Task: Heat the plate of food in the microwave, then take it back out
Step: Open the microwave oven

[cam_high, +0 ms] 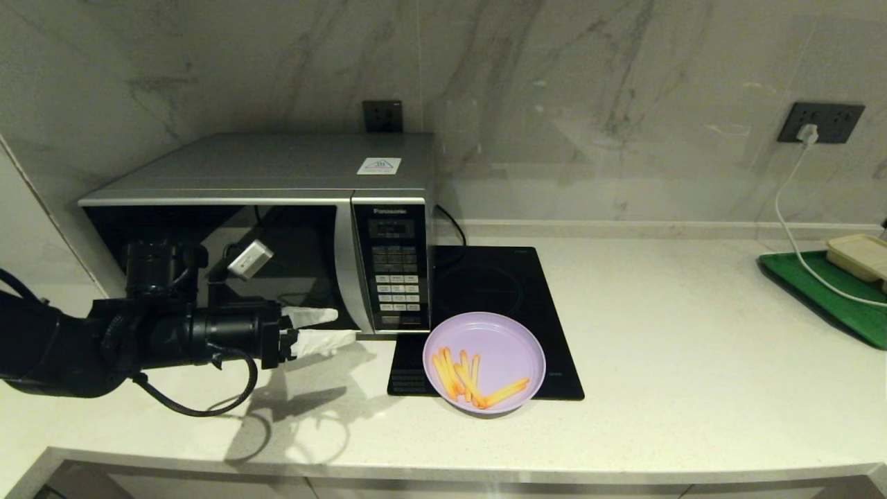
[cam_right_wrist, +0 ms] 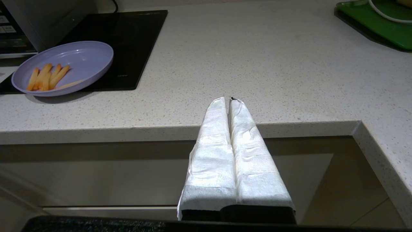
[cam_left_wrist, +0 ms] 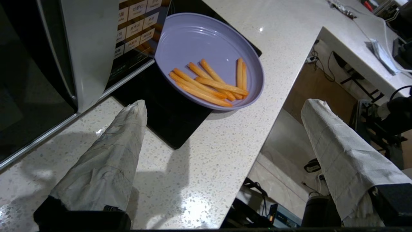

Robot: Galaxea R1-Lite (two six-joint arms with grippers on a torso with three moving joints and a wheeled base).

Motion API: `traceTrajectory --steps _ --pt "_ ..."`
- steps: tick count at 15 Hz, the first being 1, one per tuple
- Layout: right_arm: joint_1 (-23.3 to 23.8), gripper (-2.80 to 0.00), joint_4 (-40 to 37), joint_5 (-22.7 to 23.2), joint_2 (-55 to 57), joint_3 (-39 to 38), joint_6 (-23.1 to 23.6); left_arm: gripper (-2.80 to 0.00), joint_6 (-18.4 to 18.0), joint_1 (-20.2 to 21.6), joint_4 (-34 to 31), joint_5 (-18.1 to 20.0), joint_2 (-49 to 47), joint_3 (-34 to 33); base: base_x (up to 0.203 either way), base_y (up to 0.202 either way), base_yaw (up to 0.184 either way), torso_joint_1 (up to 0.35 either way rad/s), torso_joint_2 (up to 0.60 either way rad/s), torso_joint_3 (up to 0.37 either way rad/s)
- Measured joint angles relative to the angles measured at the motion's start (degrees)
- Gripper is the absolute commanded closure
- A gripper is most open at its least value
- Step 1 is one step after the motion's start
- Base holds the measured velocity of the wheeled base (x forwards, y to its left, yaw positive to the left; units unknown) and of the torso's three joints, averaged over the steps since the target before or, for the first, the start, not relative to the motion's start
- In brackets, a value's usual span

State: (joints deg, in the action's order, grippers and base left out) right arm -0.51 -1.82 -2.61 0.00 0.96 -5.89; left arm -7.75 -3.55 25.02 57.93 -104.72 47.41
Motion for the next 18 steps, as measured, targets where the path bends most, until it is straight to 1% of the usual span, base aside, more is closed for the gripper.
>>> traceTrajectory --steps 2,7,12,15,16,17,18 --pt "0.0 0.0 0.0 0.0 0.0 0.0 0.0 -2.8 -1.0 0.0 0.0 -0.1 -0.9 0.3 0.0 0.0 0.0 0.0 0.0 0.0" --pt "0.0 0.0 0.0 0.0 0.0 0.0 0.0 -2.8 -1.2 0.8 1.0 -1.3 -1.9 2.4 0.0 0.0 0.0 0.0 0.0 0.0" --pt "0.0 0.0 0.0 0.0 0.0 0.0 0.0 -2.8 -1.3 0.9 9.5 -1.3 -4.8 3.2 0.0 0.0 0.0 0.0 0.0 0.0" --pt "0.0 0.0 0.0 0.0 0.0 0.0 0.0 -2.8 -1.3 0.8 17.4 -1.5 -7.9 3.1 0.0 0.0 0.0 0.0 0.0 0.0" --pt "0.0 0.0 0.0 0.0 0.0 0.0 0.0 -2.8 -1.3 0.8 19.9 -2.6 -9.0 3.1 0.0 0.0 0.0 0.0 0.0 0.0" --pt "0.0 0.0 0.0 0.0 0.0 0.0 0.0 -2.8 -1.3 0.8 20.9 -3.4 -9.8 3.1 0.0 0.0 0.0 0.0 0.0 0.0" --pt "0.0 0.0 0.0 0.0 0.0 0.0 0.0 -2.8 -1.3 0.7 21.0 -3.4 -10.3 3.0 0.0 0.0 0.0 0.0 0.0 0.0"
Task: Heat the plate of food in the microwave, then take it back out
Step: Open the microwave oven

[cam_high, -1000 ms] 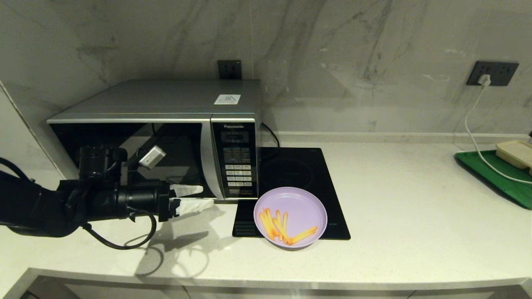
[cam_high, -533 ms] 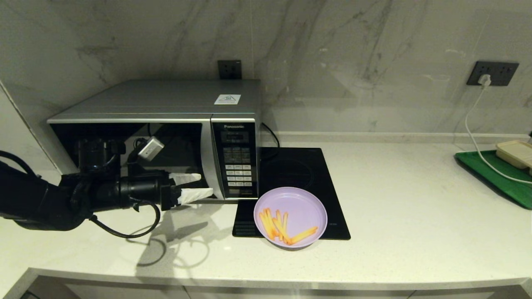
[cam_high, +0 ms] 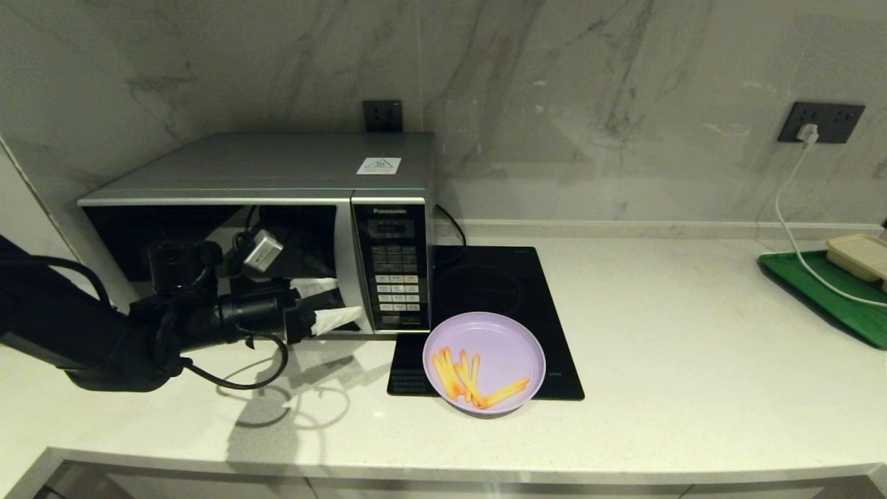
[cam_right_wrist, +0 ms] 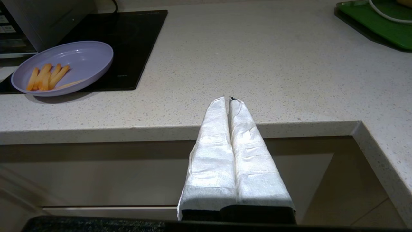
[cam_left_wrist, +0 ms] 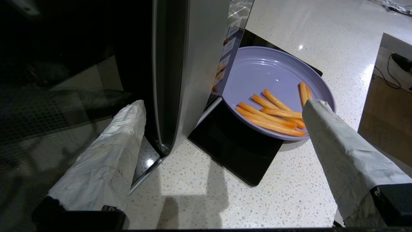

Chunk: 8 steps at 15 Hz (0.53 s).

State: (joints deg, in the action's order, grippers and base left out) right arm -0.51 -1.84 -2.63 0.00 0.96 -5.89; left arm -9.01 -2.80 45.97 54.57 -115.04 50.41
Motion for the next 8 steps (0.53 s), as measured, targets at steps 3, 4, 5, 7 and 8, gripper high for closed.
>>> traceTrajectory --steps 3,4,5,7,8 --pt "0.0 0.0 0.0 0.0 0.0 0.0 0.0 -2.8 0.2 -0.9 0.0 0.1 -0.9 -0.1 0.0 0.0 0.0 0.0 0.0 0.0" --pt "0.0 0.0 0.0 0.0 0.0 0.0 0.0 -2.8 0.6 -1.3 0.0 0.1 -0.9 -0.3 0.0 0.0 0.0 0.0 0.0 0.0" --pt "0.0 0.0 0.0 0.0 0.0 0.0 0.0 -2.8 0.9 -1.8 0.0 0.1 -0.9 -0.5 0.0 0.0 0.0 0.0 0.0 0.0" --pt "0.0 0.0 0.0 0.0 0.0 0.0 0.0 -2.8 2.0 -2.8 0.0 0.0 -0.9 -0.7 0.0 0.0 0.0 0.0 0.0 0.0" --pt "0.0 0.0 0.0 0.0 0.0 0.0 0.0 -2.8 2.4 -3.1 0.1 0.0 -0.8 -0.9 0.0 0.0 0.0 0.0 0.0 0.0"
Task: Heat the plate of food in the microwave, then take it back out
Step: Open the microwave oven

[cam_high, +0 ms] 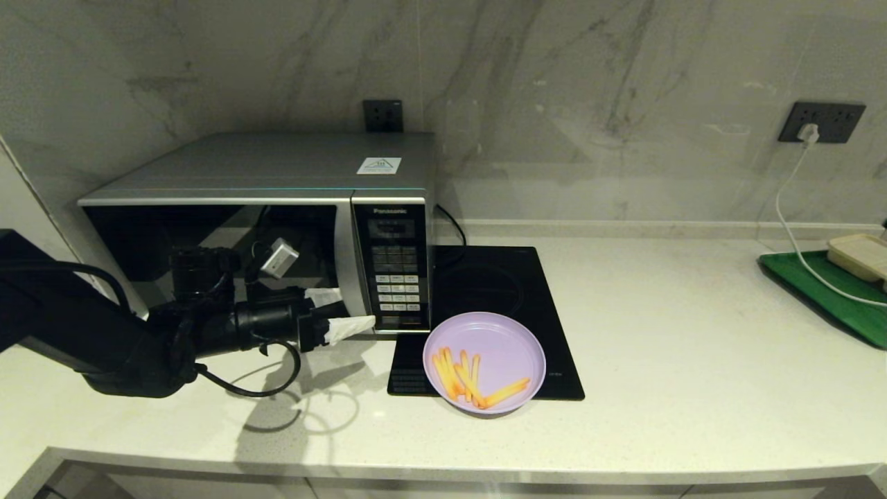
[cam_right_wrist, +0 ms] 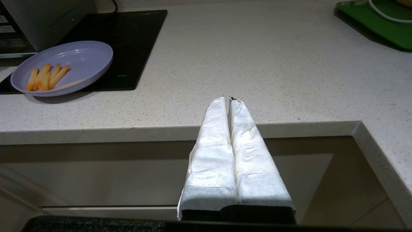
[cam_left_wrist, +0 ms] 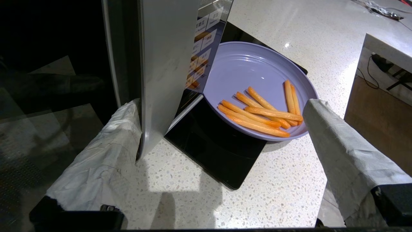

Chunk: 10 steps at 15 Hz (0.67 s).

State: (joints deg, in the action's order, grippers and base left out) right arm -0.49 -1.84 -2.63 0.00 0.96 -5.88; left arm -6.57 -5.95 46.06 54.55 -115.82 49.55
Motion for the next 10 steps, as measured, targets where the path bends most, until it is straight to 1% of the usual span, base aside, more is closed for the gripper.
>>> traceTrajectory --steps 5,10 --pt "0.0 0.0 0.0 0.0 0.0 0.0 0.0 -2.8 0.4 0.0 0.0 0.1 0.0 0.1 0.0 0.0 0.0 0.0 0.0 0.0" --pt "0.0 0.0 0.0 0.0 0.0 0.0 0.0 -2.8 0.5 1.3 0.0 1.8 -0.7 0.3 0.0 0.0 0.0 0.0 0.0 0.0"
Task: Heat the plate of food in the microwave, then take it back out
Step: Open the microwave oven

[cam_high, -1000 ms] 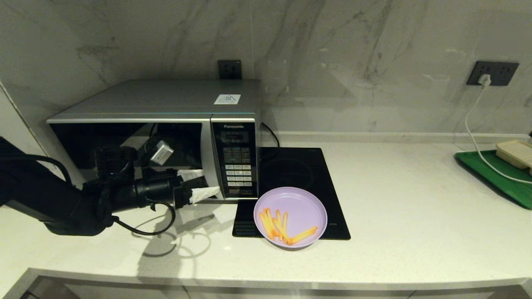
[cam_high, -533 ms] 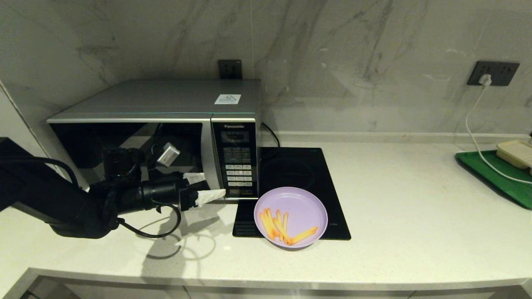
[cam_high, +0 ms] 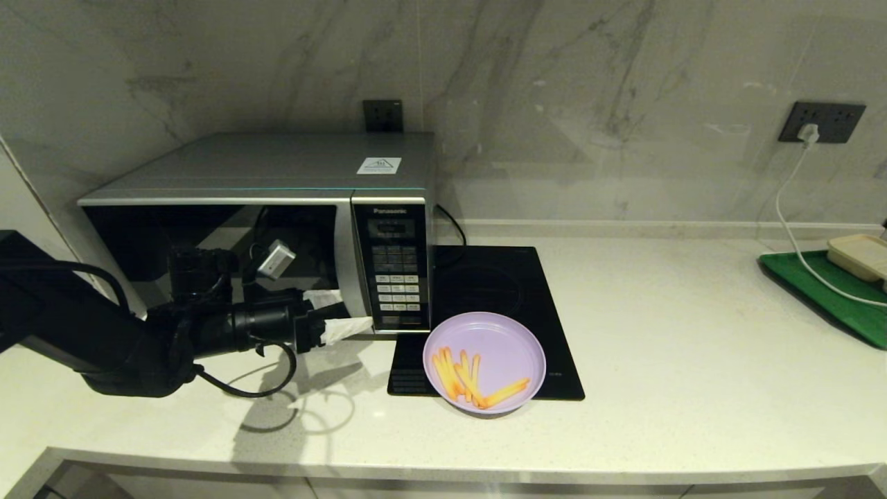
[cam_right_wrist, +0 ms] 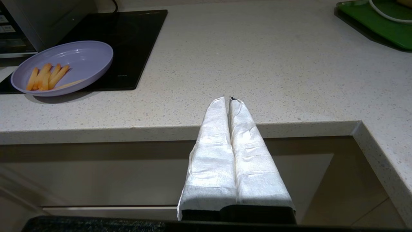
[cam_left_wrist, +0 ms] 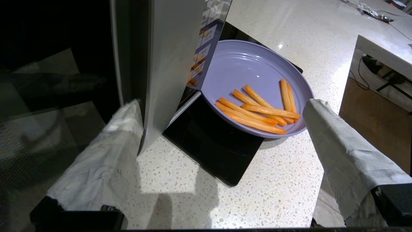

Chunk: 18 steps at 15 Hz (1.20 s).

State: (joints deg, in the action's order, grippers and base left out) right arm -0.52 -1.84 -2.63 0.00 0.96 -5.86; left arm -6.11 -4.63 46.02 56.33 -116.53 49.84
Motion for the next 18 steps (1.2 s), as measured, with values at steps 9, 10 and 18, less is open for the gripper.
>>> traceTrajectory --steps 9,10,18 --pt "0.0 0.0 0.0 0.0 0.0 0.0 0.0 -2.8 5.3 3.7 0.1 7.4 -0.7 1.3 0.0 0.0 0.0 0.0 0.0 0.0" --pt "0.0 0.0 0.0 0.0 0.0 0.0 0.0 -2.8 5.3 3.7 0.1 7.4 -0.9 1.7 0.0 0.0 0.0 0.0 0.0 0.0" --pt "0.0 0.0 0.0 0.0 0.0 0.0 0.0 -2.8 5.5 2.5 4.7 7.2 -3.7 3.0 0.0 0.0 0.0 0.0 0.0 0.0"
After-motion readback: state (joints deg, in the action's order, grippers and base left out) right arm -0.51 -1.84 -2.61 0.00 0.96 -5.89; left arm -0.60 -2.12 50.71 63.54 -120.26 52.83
